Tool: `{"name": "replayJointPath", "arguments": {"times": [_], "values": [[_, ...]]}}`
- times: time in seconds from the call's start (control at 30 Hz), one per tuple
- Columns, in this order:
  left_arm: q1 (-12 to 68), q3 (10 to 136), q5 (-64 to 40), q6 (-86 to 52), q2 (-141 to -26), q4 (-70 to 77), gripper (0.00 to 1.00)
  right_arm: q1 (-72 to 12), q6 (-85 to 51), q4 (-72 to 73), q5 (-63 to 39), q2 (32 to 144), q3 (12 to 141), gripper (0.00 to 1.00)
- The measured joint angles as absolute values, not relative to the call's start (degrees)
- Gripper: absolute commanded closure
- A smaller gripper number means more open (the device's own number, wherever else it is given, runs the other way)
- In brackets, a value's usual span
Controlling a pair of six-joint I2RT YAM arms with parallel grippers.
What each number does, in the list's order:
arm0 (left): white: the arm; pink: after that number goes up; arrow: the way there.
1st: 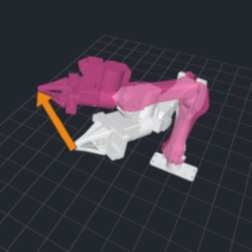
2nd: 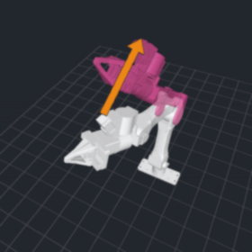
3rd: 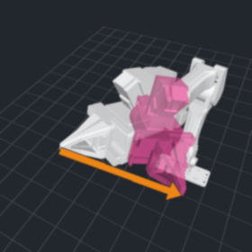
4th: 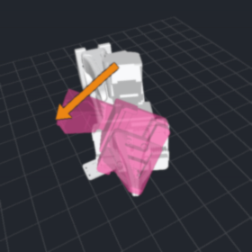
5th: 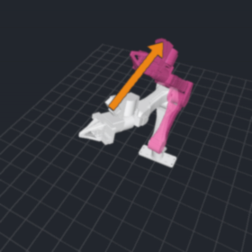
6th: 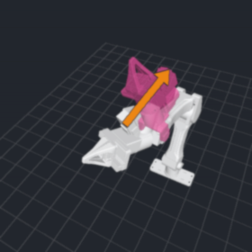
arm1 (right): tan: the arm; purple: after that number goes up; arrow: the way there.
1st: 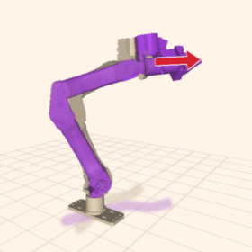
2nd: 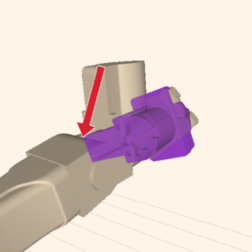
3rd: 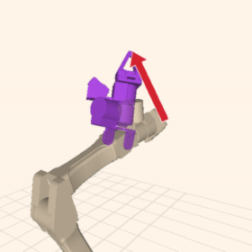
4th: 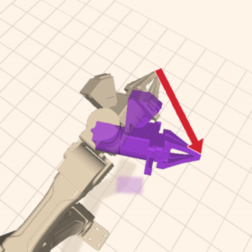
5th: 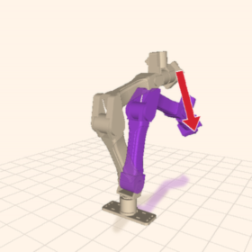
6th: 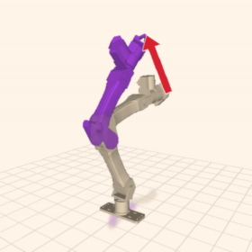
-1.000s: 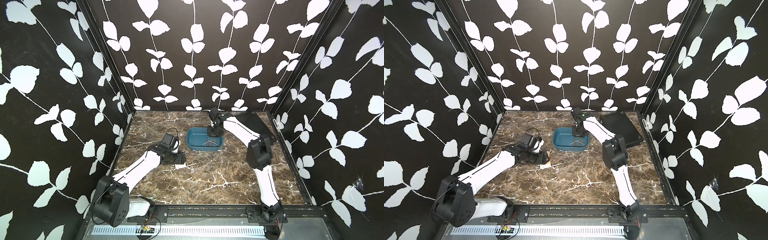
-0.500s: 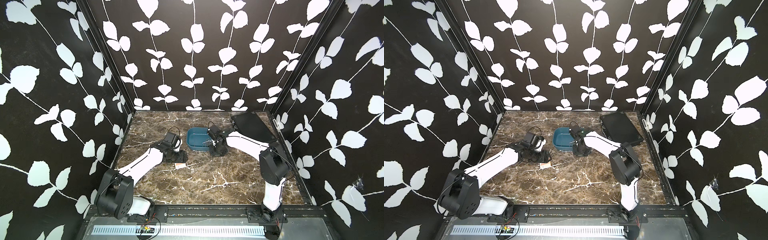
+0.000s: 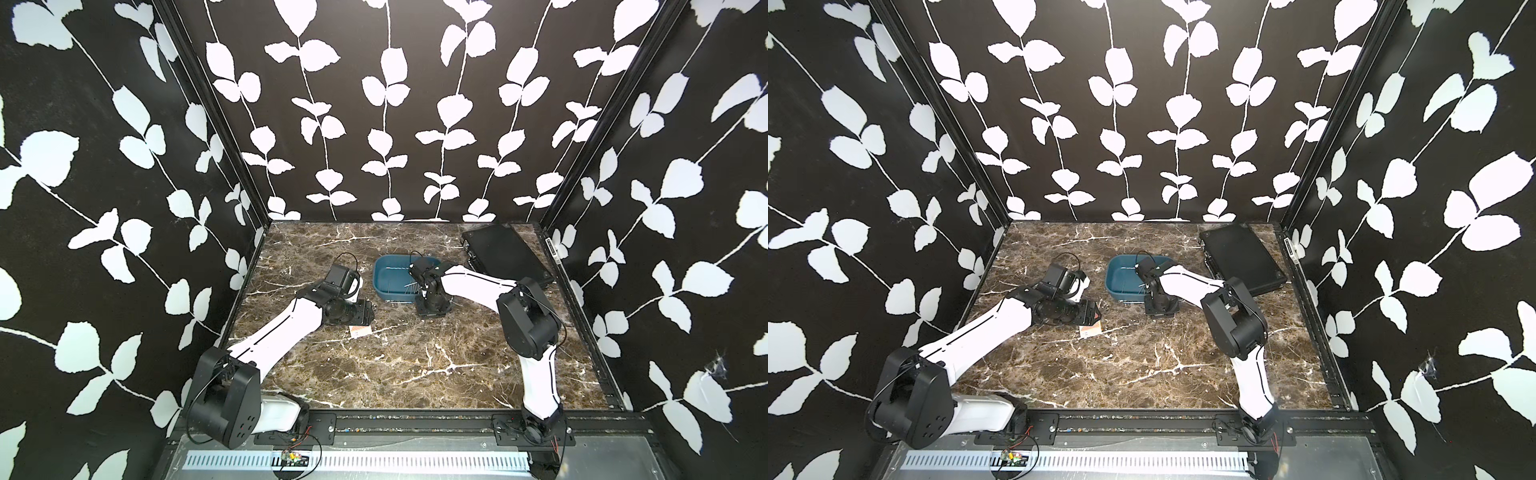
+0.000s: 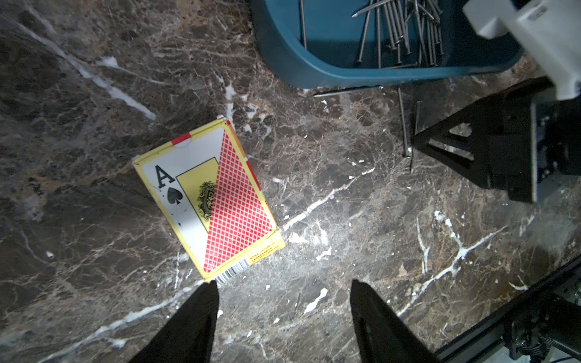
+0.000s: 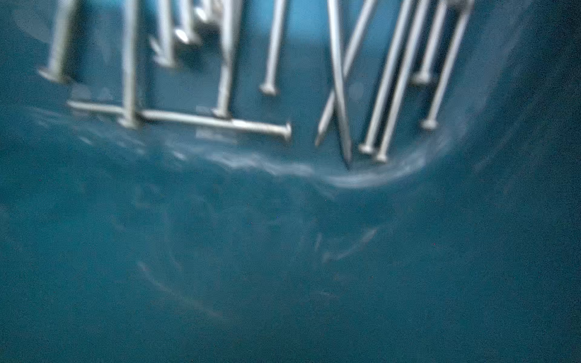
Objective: Put the nails on the desktop into the storage box
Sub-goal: Pick up the nail from the center of the board.
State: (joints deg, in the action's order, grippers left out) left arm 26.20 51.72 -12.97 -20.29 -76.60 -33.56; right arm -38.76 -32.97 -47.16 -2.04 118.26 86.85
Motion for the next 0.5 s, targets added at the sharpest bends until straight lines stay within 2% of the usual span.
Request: {"name": "replayJointPath", "arguments": {"times": [0.33, 0.5], "values": [[26.2, 51.72, -12.53, -20.01, -76.6, -33.8, 0.31, -38.74, -32.29, -47.2, -1.72, 120.05, 88.47, 0.72], [26.2, 51.72, -12.53, -19.9, -76.6, -34.41, 0.31, -38.72, -31.83, -47.31, -1.89, 120.22, 88.68, 0.89]]}}
